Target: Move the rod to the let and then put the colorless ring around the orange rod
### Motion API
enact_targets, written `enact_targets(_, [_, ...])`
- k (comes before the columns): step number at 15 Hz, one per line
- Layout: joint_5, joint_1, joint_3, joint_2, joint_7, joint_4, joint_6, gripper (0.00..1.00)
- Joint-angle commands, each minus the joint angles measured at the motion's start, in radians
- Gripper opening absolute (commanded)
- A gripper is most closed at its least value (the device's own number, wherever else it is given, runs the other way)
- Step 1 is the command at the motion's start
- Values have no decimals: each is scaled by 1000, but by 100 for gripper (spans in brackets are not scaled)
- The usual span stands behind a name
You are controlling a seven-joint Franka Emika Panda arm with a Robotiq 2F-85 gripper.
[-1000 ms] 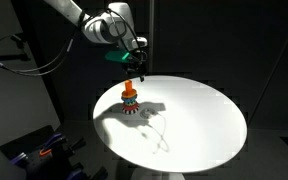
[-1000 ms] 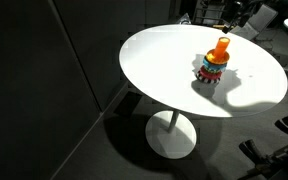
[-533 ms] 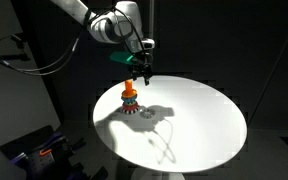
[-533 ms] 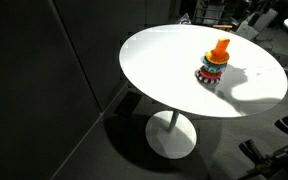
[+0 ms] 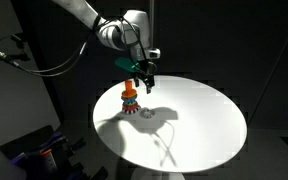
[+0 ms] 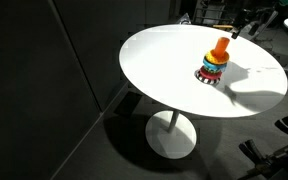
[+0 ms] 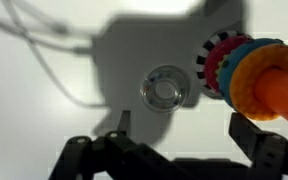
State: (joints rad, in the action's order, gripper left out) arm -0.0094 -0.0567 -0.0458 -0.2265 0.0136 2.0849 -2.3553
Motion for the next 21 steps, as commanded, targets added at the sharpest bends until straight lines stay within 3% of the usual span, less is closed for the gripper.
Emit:
enact_targets(1, [7, -8, -11, -50, 1, -52, 4, 100])
enact_targets(14, [0, -4, -18, -65, 1, -36, -18, 100])
enact_targets(21, [-2, -3, -18, -166, 6, -100, -8, 100])
